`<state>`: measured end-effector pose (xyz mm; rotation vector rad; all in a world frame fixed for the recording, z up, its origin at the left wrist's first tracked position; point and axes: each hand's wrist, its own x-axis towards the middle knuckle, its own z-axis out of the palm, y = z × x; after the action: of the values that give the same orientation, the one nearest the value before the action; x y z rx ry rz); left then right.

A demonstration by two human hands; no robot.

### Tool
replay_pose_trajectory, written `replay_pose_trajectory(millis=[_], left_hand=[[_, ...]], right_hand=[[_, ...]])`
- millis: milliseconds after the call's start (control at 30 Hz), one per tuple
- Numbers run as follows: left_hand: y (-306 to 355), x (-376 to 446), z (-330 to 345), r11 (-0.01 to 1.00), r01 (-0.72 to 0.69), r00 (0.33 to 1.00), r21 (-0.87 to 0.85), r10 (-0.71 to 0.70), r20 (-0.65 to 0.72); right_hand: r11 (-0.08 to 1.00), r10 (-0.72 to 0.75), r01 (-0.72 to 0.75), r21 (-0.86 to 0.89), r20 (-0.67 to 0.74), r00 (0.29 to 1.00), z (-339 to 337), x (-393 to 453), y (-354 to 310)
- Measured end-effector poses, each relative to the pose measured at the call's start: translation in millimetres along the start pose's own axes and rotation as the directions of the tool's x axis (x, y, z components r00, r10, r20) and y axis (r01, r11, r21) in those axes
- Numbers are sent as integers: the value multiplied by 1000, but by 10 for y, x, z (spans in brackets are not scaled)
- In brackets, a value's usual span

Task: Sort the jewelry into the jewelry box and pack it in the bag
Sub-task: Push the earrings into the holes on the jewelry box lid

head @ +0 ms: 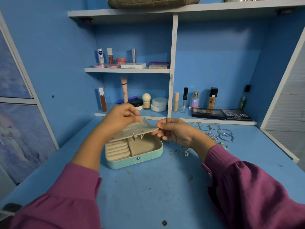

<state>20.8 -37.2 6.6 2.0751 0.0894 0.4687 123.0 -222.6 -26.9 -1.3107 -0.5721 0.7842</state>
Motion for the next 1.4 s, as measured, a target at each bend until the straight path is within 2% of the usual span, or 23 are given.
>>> replay_pose_trajectory(millis=[67,167,233,400,467,567,667,733,800,867,933,1100,1400], left_hand=[[-123,-32,-193,993,30,993,-112,-42,-110],[-353,-116,-422,984,52,972,-168,-89,-219],[-525,-185,-539,982,86,972,-171,-120,-204],[-760,-263,-615,956,216,974,-197,-226,-26],[-753,-252,-575,945,209,975,-251,-220,-18],[-740,-230,-487,935,183,973,-305,-217,-80],[-760,-208,-440,941,162,960,-297,-219,-172],[-778,-191,-427,947,145,956,-288,-209,-205],[-794,-178,-419,950,135,951,-281,-203,-231],[-809,-171,-403,952,129,941,-276,-205,-270],[-823,-164,-372,954,120,929,-275,-206,-307],[-846,-147,-313,946,107,902,-306,-221,-370],[-865,-130,-270,930,102,923,-354,-221,-314]], right_hand=[[999,-10,11,30,-24,1000,4,7,-4],[997,-27,30,66,-48,998,13,5,-16],[995,-46,51,84,-60,997,32,-3,-26],[980,-105,114,166,-64,992,68,8,-26],[974,-122,132,182,-67,990,72,29,-5],[973,-142,152,175,-72,987,57,37,19],[984,-175,179,26,-120,977,16,17,3],[956,-181,129,-264,-183,966,-11,-19,-9],[813,-177,26,-582,-203,963,-3,-49,1],[694,-149,-41,-719,-200,968,40,-64,34],[647,-147,-76,-759,-222,964,89,-68,68],[637,-166,-104,-764,-267,949,137,-65,108],[668,-171,-89,-739,-269,948,98,-92,166]])
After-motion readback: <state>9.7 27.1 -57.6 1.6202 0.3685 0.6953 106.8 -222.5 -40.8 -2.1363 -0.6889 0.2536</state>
